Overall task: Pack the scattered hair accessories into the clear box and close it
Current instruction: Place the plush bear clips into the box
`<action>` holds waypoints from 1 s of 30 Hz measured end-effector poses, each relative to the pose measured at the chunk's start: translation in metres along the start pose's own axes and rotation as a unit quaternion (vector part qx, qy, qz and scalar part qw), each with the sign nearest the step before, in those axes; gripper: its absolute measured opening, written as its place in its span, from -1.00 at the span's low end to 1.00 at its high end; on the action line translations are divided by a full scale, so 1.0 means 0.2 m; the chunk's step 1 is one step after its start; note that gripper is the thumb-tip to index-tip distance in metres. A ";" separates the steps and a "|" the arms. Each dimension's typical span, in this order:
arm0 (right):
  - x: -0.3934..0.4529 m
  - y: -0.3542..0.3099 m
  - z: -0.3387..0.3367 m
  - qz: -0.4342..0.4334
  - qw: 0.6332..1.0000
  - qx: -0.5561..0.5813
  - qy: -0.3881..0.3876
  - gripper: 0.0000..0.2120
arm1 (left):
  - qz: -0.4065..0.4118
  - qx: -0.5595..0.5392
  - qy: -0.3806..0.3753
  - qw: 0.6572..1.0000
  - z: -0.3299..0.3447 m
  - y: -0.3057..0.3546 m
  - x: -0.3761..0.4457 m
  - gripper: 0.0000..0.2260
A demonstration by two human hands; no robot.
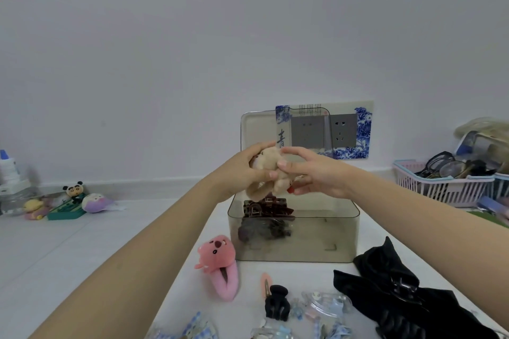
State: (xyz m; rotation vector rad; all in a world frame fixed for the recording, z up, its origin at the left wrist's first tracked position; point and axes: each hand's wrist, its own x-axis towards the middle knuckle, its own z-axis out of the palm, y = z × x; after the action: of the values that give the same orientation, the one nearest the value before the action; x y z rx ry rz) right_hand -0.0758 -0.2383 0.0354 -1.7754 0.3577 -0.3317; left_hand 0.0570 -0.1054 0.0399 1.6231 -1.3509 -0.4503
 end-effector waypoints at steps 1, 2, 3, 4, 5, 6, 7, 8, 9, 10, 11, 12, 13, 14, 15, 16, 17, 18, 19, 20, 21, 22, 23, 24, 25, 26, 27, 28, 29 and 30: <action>0.01 0.02 -0.01 0.009 1.000 0.016 0.002 -0.28 | -0.012 -0.010 -0.028 0.999 0.00 -0.01 0.02 -0.42; 0.02 0.04 -0.02 0.018 0.999 0.029 0.000 -0.21 | -0.024 -0.019 -0.049 0.998 0.00 -0.02 0.04 -0.40; 0.02 0.06 -0.02 0.025 0.999 0.031 -0.003 -0.19 | -0.033 -0.021 -0.063 0.997 0.00 -0.03 0.06 -0.38; 0.03 0.08 -0.02 0.029 0.999 0.018 -0.011 -0.25 | -0.043 -0.012 -0.074 0.996 0.00 -0.04 0.08 -0.37; 0.03 0.10 -0.02 0.036 0.999 -0.010 -0.016 -0.36 | -0.054 0.004 -0.087 0.995 0.01 -0.05 0.09 -0.36; 0.03 0.11 -0.03 0.044 0.998 -0.043 -0.018 -0.49 | -0.066 0.022 -0.102 0.992 0.01 -0.06 0.10 -0.37; 0.03 0.12 -0.05 0.055 0.996 -0.067 -0.016 -0.60 | -0.079 0.038 -0.121 0.989 0.02 -0.08 0.11 -0.40; 0.04 0.14 -0.06 0.068 0.994 -0.079 -0.014 -0.70 | -0.089 0.048 -0.141 0.985 0.02 -0.09 0.12 -0.46; 0.04 0.15 -0.06 0.083 0.993 -0.080 -0.014 -0.77 | -0.098 0.050 -0.160 0.981 0.02 -0.11 0.12 -0.52; 0.05 0.16 -0.07 0.096 0.992 -0.083 -0.015 -0.79 | -0.106 0.045 -0.176 0.978 0.02 -0.12 0.12 -0.57; 0.06 0.17 -0.07 0.105 0.991 -0.087 -0.017 -0.79 | -0.111 0.041 -0.187 0.975 0.02 -0.12 0.12 -0.61; 0.06 0.18 -0.07 0.110 0.989 -0.095 -0.021 -0.80 | -0.111 0.045 -0.194 0.974 0.02 -0.13 0.13 -0.64; 0.07 0.18 -0.06 0.114 0.988 -0.101 -0.027 -0.81 | -0.106 0.061 -0.196 0.973 0.02 -0.14 0.13 -0.66; 0.07 0.19 -0.06 0.117 0.987 -0.108 -0.033 -0.84 | -0.099 0.084 -0.196 0.972 0.02 -0.14 0.13 -0.68; 0.08 0.19 -0.05 0.122 0.985 -0.114 -0.037 -0.86 | -0.093 0.106 -0.196 0.970 0.01 -0.16 0.13 -0.68; 0.08 0.19 -0.05 0.126 0.983 -0.123 -0.045 -0.87 | -0.090 0.123 -0.195 0.969 0.01 -0.16 0.13 -0.66; 0.08 0.19 -0.04 0.130 0.981 -0.132 -0.057 -0.83 | -0.091 0.134 -0.194 0.968 0.00 -0.17 0.13 -0.63; 0.08 0.19 -0.04 0.136 0.978 -0.143 -0.070 -0.76 | -0.095 0.142 -0.190 0.967 0.00 -0.17 0.13 -0.61; 0.09 0.19 -0.03 0.141 0.974 -0.156 -0.083 -0.72 | -0.101 0.147 -0.188 0.966 -0.01 -0.18 0.13 -0.60; 0.09 0.19 -0.03 0.146 0.970 -0.169 -0.093 -0.70 | -0.104 0.156 -0.188 0.964 -0.01 -0.18 0.12 -0.61; 0.09 0.19 -0.02 0.150 0.967 -0.177 -0.101 -0.68 | -0.104 0.170 -0.189 0.961 -0.01 -0.18 0.12 -0.62; 0.10 0.19 -0.02 0.155 0.965 -0.182 -0.107 -0.68 | -0.102 0.186 -0.189 0.959 -0.01 -0.18 0.12 -0.63; 0.10 0.19 -0.02 0.160 0.963 -0.183 -0.114 -0.69 | -0.100 0.197 -0.184 0.958 0.00 -0.18 0.12 -0.63; 0.10 0.20 -0.01 0.164 0.961 -0.182 -0.125 -0.72 | -0.098 0.200 -0.179 0.958 0.00 -0.18 0.12 -0.65; 0.10 0.21 -0.01 0.167 0.960 -0.176 -0.137 -0.77 | -0.096 0.196 -0.175 0.960 0.00 -0.18 0.11 -0.67; 0.10 0.22 0.00 0.168 0.960 -0.172 -0.147 -0.82 | -0.094 0.186 -0.171 0.963 0.00 -0.19 0.11 -0.69; 0.11 0.23 0.00 0.167 0.959 -0.169 -0.152 -0.83 | -0.093 0.172 -0.164 0.967 0.00 -0.20 0.11 -0.71; 0.11 0.24 0.00 0.164 0.960 -0.166 -0.154 -0.80 | -0.093 0.159 -0.155 0.971 0.00 -0.20 0.11 -0.74; 0.11 0.25 0.00 0.163 0.961 -0.162 -0.151 -0.74 | -0.092 0.145 -0.148 0.974 -0.01 -0.20 0.11 -0.75; 0.11 0.25 -0.01 0.161 0.963 -0.160 -0.144 -0.69 | -0.093 0.139 -0.139 0.976 -0.01 -0.20 0.11 -0.75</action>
State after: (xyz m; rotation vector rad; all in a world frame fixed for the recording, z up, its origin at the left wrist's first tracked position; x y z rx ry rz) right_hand -0.0590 -0.2599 -0.0131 -2.0063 0.5021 0.2265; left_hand 0.0876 -0.1258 0.0134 1.9861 -1.5263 -0.6410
